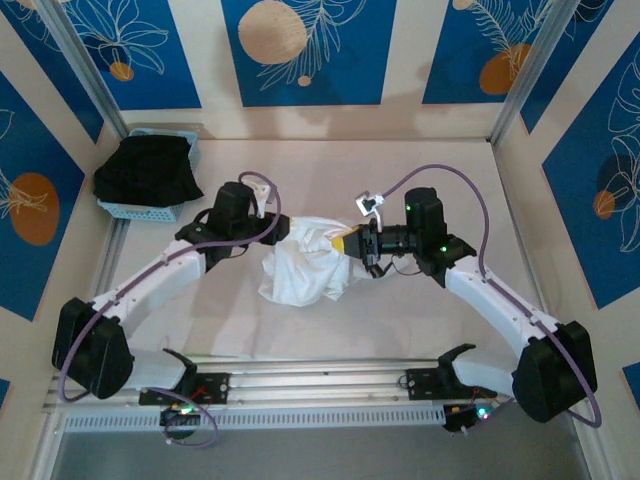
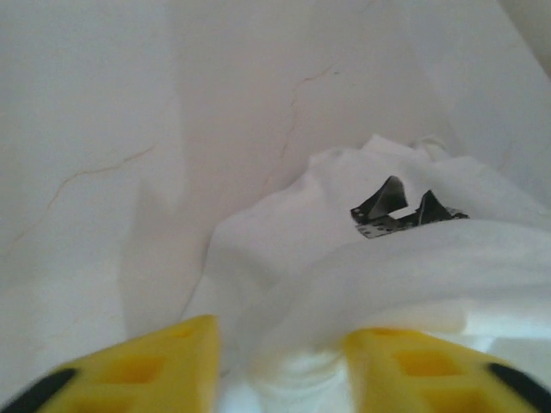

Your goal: Fold the inside-out t-shirt

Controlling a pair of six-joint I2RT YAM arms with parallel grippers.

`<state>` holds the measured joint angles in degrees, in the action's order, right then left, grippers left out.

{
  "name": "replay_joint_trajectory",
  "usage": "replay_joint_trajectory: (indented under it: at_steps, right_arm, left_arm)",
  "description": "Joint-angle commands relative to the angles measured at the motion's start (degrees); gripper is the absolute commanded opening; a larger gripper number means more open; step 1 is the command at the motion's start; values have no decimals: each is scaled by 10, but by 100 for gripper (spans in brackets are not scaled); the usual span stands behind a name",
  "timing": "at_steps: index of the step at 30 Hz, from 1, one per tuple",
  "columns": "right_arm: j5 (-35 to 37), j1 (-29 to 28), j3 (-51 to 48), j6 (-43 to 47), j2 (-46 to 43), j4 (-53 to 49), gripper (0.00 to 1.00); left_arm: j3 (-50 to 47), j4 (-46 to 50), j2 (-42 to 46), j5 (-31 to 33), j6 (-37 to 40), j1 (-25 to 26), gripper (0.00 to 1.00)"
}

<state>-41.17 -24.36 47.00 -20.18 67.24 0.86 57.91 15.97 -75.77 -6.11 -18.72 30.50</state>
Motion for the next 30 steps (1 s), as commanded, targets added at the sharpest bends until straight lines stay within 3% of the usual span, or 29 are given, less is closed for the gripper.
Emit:
replay_joint_trajectory:
  at_steps: [1,4,6,9,12,23,30]
  right_arm:
    - [-40,3,5,-6,6,25,0]
    - [-36,7,9,10,8,6,0]
    - [-33,9,12,26,8,-9,0]
    - [-33,12,15,40,8,-25,0]
    - [-32,16,17,44,7,-30,0]
    - [-24,17,17,46,6,-37,0]
    - [-19,17,17,52,5,-46,0]
  left_arm:
    - [-10,36,62,34,40,25,52]
    - [-37,17,118,-37,42,44,54]
    - [-54,-19,137,-132,29,48,52]
    - [-60,-84,124,-249,-3,51,47]
    - [-54,-141,95,-301,-38,52,44]
    - [-17,-171,6,-345,-56,57,44]
    - [-31,-207,4,-354,-72,56,36]
